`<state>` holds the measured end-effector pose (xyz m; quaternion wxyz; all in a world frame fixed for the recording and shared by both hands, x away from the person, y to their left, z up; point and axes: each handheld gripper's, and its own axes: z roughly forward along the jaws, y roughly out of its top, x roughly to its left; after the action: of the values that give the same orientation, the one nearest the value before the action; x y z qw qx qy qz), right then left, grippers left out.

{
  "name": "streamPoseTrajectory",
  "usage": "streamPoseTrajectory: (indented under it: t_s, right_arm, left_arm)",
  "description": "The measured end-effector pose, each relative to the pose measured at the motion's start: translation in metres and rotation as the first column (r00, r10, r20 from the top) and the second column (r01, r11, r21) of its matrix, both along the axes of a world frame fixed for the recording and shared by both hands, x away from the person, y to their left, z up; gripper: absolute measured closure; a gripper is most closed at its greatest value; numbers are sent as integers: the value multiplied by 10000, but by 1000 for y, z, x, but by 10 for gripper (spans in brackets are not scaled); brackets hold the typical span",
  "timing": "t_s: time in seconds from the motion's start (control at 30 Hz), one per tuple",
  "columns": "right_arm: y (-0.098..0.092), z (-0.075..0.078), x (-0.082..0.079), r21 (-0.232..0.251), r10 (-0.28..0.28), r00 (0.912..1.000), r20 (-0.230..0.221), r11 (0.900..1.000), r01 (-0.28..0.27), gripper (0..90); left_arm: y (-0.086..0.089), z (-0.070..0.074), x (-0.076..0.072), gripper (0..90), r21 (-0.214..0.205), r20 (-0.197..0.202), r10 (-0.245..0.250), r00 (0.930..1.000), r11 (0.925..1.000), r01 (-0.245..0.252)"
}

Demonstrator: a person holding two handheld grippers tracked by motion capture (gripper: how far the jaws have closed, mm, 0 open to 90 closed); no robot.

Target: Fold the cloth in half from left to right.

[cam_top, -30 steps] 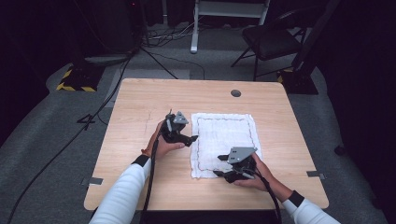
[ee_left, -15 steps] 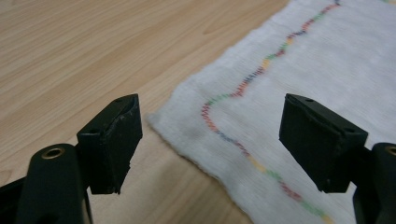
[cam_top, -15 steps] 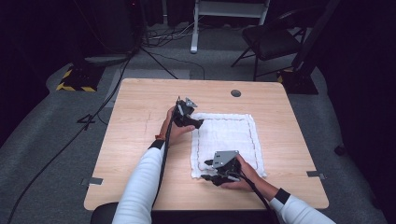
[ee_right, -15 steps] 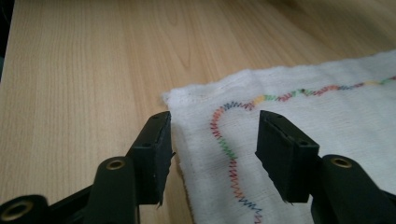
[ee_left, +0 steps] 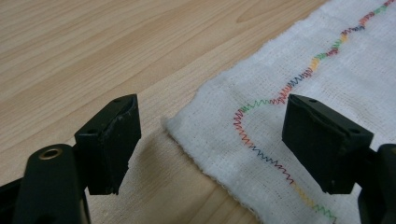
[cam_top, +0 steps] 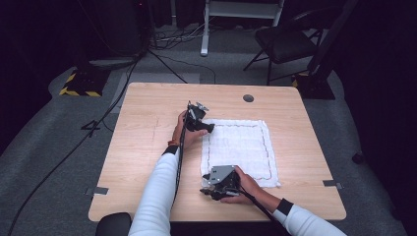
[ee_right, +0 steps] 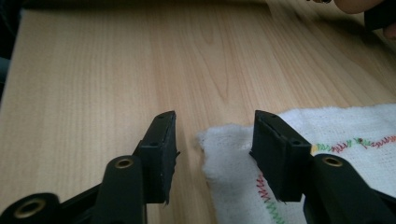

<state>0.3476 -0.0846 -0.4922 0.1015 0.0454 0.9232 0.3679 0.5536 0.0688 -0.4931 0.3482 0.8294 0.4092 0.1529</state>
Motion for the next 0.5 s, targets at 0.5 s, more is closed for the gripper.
streamPoseTrajectory:
  t_s: [0.5]
  right_arm:
    - [-6,-1,6,-25,-310,9994,-157,9995,309,809]
  left_arm:
    - [8,-9,5,149,-13,-158,836,9964,9965,-836]
